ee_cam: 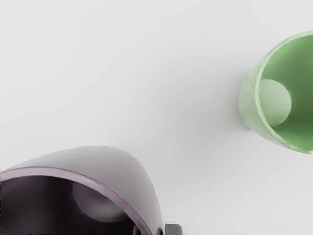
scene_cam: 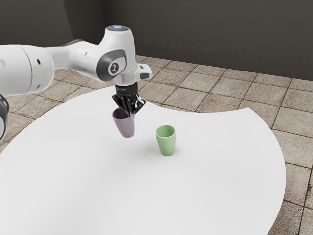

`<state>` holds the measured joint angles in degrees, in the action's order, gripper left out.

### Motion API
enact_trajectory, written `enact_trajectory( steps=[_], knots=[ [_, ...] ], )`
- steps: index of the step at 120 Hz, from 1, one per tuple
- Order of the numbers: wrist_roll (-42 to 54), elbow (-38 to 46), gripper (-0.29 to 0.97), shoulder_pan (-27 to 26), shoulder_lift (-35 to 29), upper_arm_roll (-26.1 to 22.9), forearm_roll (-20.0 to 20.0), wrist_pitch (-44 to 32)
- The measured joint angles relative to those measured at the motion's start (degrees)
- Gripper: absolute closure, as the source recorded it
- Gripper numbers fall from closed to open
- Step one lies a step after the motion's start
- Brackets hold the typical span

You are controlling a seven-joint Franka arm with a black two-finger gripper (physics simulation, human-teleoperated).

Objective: Place the left cup onto the right cup

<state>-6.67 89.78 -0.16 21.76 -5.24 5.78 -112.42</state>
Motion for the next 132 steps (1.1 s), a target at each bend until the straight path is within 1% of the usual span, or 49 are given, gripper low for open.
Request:
enact_trajectory(
  steps=[22,36,75,132],
  knots=[
    [-1.35,-0.20,0.79,-0.01,-0.64,-1.55,1.13,1.29],
    [-2.53,-0.81,0.79,-0.04,-0.84,-3.22,2.58,2.47],
    [-5.76,-4.57,0.79,-0.02,-0.79,-6.21,4.46,6.62],
    [-9.28,-9.34,0.79,-0.06,-0.73,-8.29,5.13,12.06]
  ],
)
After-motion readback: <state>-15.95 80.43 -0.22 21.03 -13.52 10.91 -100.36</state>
